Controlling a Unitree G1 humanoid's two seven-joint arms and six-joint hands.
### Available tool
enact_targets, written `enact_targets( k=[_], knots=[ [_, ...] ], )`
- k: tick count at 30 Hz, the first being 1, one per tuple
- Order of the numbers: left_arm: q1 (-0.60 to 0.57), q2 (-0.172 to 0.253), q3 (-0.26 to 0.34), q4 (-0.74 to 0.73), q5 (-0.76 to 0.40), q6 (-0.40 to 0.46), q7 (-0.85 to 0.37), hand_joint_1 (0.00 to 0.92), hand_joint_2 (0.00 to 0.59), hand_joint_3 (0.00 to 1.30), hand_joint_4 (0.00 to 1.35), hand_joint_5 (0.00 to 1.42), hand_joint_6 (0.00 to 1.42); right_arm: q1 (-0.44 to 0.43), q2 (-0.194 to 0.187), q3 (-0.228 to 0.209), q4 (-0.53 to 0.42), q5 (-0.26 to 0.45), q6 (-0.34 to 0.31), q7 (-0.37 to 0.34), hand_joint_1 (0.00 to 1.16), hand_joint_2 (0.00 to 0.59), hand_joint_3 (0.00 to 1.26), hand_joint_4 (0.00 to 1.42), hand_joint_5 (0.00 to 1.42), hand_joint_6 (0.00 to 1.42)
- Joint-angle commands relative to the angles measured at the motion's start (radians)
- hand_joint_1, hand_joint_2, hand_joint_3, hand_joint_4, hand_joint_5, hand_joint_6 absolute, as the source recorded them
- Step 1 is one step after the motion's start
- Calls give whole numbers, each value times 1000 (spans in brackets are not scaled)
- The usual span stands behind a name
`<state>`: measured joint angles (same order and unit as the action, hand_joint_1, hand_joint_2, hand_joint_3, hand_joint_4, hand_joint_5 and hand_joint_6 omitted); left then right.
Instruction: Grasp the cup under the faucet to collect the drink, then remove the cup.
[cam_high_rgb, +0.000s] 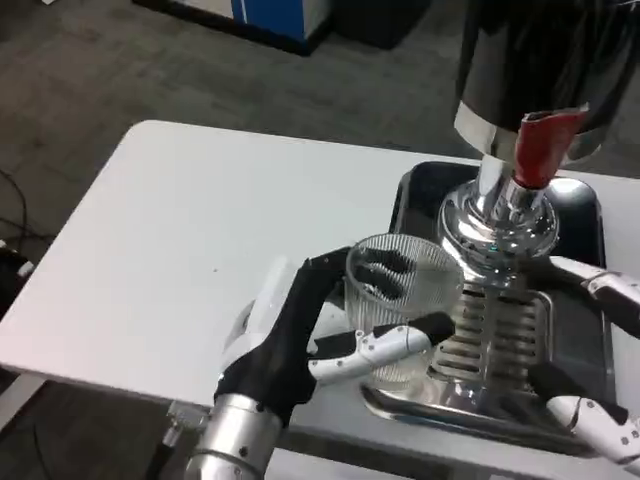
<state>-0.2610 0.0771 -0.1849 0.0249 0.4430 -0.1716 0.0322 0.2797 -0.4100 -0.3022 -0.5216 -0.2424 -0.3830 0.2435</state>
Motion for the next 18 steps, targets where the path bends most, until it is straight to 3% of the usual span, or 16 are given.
enact_targets(
  k=[1, 11, 18],
  knots=[
    [-45, -4, -17, 4, 16, -22, 35, 440, 220, 674, 749, 706, 572, 2, 9, -15, 3, 35, 10, -15, 406, 359, 214, 243, 174, 96],
    [-53, 50, -91, 29, 160, -97, 139, 394, 232, 684, 749, 664, 530, 2, 14, -21, 13, 57, 21, -24, 406, 359, 215, 250, 182, 97],
    [-20, 14, -94, 88, 183, -134, 293, 323, 259, 697, 758, 628, 499, 13, 23, -19, 13, 63, 21, -29, 406, 359, 215, 252, 183, 97]
  ],
)
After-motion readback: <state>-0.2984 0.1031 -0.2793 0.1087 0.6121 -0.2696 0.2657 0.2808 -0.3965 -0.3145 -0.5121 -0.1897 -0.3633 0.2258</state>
